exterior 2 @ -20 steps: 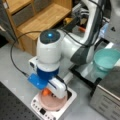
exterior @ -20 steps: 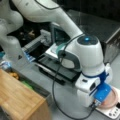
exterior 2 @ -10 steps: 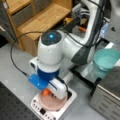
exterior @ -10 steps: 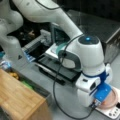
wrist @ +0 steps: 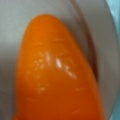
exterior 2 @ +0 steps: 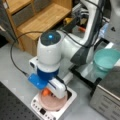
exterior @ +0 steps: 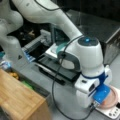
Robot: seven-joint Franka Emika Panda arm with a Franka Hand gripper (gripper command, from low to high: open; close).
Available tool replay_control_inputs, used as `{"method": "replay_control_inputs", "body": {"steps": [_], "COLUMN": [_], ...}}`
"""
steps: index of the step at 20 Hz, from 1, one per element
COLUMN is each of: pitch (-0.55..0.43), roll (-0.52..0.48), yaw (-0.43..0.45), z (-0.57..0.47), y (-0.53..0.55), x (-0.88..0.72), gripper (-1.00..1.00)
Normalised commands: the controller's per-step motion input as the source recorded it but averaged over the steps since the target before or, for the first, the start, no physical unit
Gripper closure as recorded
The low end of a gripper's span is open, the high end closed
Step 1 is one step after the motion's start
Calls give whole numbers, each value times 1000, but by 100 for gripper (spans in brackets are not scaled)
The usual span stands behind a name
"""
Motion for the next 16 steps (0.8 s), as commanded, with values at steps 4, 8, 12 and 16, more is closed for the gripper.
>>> {"method": "replay_control_inputs", "body": {"steps": [4,8,12,16], "pitch": [37,25,7,-4], "roll": [-341,-327,-326,-321], "yaw": [96,82,78,83], "z": [-89,-80,-83,-75], "y": [110,124,112,100], "x": [-131,-170,-185,-208], "gripper": [-100,-100,-100,-100]}}
